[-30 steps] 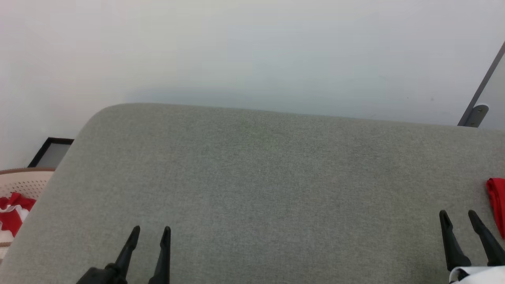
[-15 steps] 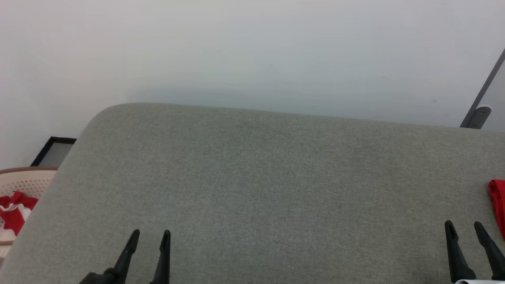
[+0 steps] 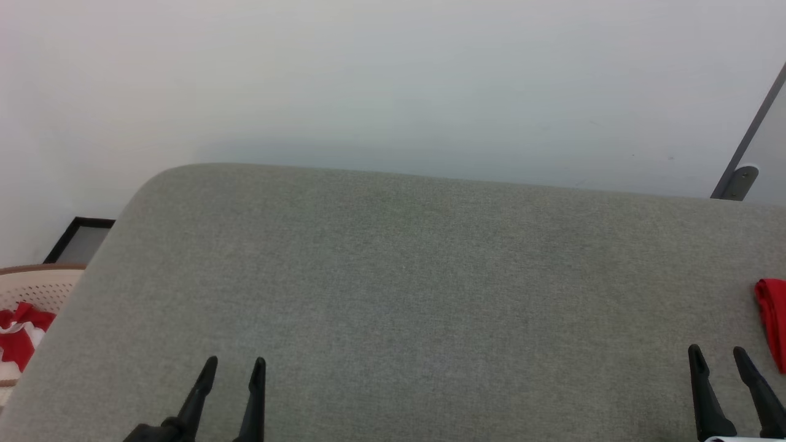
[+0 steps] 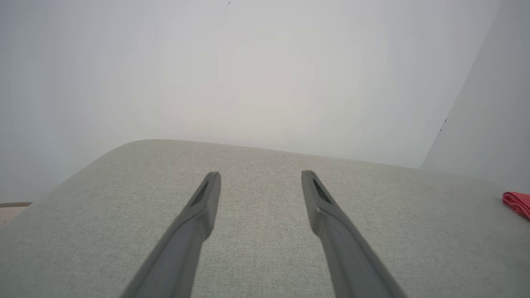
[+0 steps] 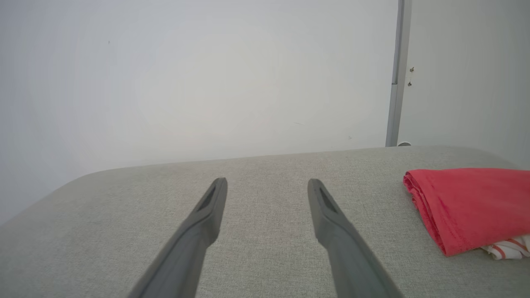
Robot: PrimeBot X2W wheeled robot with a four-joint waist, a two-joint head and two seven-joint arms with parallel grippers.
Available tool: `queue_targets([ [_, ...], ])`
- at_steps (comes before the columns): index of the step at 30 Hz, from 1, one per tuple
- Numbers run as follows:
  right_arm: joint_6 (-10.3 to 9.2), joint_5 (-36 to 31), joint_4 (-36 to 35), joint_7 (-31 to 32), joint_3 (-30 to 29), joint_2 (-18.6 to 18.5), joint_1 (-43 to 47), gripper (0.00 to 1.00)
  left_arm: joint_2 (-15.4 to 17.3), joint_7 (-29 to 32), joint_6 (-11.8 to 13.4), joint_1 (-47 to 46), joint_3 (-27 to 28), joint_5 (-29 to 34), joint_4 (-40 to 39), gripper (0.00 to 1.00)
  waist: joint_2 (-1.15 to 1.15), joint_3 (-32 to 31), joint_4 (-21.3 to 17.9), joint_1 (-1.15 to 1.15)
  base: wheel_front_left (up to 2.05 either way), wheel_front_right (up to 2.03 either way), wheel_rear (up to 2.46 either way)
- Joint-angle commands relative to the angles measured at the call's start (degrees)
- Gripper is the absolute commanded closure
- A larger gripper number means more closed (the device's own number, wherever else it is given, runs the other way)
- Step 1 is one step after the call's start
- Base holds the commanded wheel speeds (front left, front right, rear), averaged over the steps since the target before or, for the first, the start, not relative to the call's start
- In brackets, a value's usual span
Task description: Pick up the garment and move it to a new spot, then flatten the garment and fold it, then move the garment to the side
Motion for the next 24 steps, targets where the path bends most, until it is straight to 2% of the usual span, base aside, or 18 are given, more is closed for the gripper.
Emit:
queue_targets([
  [1, -0.1, 0.2, 0.1, 0.0, 0.2, 0.2, 0.5, 0.0, 0.0, 0.0, 0.0, 0.1, 0.1, 0.0, -0.2, 0.0, 0.0, 0.0, 0.0, 0.0, 0.0, 0.0, 0.0],
  [11, -0.1, 1.0, 0.6, 0.0, 2.0, 0.5, -1.3, 0.0, -0.2, 0.0, 0.0, -0.1, 0.7, -0.5, -0.2, 0.0, 0.0, 0.4, -0.5, 0.0, 0.0, 0.0, 0.0],
  [12, 0.0, 0.8, 0.7, 0.0, 1.9, 0.4, -0.6, 1.0, -0.3, 0.0, 0.0, 0.0, 0.5, -0.2, 0.1, 1.0, 0.0, 0.4, -0.5, 0.0, 0.0, 0.0, 0.0],
  [16, 0.0, 1.2, 2.7, 0.1, 2.4, 1.6, 0.5, 1.0, -0.9, 0.1, 0.0, 0.8, 0.3, -0.3, 2.2, 1.0, 0.0, 0.4, -0.5, 0.0, 0.0, 0.0, 0.0],
  [24, 0.0, 8.1, 3.1, 2.5, 1.5, 2.8, -0.8, 1.0, -1.2, 2.0, 0.1, -0.7, 0.7, -8.8, 3.1, 1.0, 0.0, 0.6, -0.9, 0.0, 0.0, 0.0, 0.0],
])
